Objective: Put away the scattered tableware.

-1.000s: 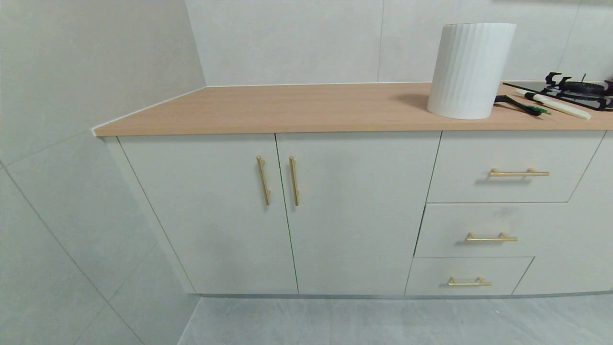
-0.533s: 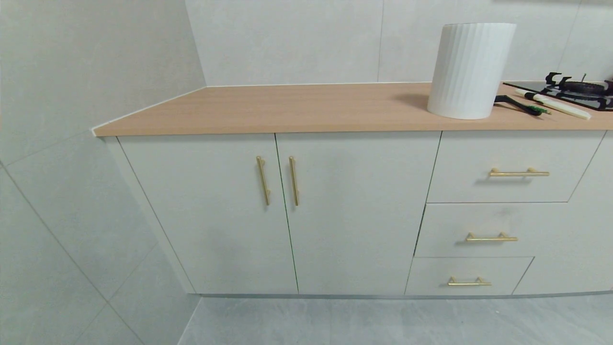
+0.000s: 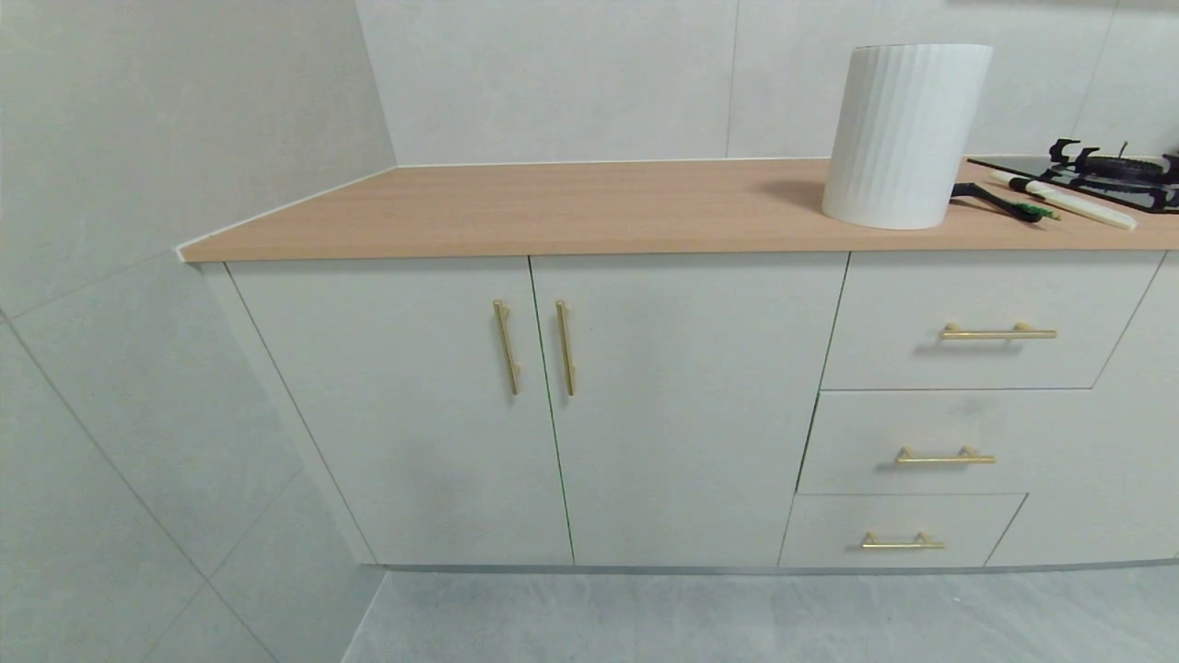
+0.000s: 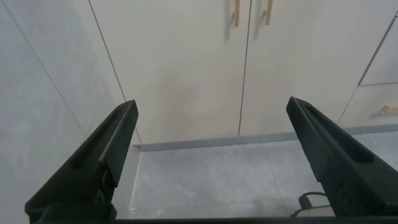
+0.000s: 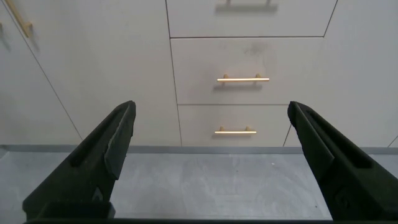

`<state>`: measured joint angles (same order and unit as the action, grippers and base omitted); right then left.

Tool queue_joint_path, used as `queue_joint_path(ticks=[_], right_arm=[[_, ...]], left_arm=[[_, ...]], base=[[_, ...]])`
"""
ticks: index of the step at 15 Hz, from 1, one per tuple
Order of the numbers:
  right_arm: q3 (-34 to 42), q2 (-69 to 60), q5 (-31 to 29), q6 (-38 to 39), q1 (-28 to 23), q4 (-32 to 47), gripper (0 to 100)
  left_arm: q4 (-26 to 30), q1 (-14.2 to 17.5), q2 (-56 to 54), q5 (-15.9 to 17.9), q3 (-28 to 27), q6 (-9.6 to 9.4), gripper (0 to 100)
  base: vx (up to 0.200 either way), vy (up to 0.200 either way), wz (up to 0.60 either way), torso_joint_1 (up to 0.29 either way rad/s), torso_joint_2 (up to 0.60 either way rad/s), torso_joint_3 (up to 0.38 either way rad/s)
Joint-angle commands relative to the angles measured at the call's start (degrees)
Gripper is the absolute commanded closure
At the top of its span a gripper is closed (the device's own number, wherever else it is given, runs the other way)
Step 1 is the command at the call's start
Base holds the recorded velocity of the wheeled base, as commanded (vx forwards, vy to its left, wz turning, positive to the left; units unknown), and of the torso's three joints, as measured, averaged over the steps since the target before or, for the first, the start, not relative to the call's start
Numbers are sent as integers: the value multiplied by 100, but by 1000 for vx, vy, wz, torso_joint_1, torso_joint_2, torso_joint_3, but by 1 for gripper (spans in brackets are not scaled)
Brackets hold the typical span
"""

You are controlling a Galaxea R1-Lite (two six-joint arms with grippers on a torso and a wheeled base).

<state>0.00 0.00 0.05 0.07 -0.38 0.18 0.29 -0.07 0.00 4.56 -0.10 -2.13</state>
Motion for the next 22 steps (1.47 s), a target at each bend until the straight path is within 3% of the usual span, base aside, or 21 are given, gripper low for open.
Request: queue_joint_path(ticks=[1,7,22], right_arm=[[0,18,4,1,3,8,0],[0,9,4,10,3,8,0],[0,9,4,45,3,8,0]], left_arm=[[6,-1,9,1,1,11,0],[-3,-1,9,-8,1,20,0],[-3,-1,9,-8,1,20,0]], base=[[0,0,0,0,0,0],[0,0,0,0,0,0],[0,-200,0,3,2,2]])
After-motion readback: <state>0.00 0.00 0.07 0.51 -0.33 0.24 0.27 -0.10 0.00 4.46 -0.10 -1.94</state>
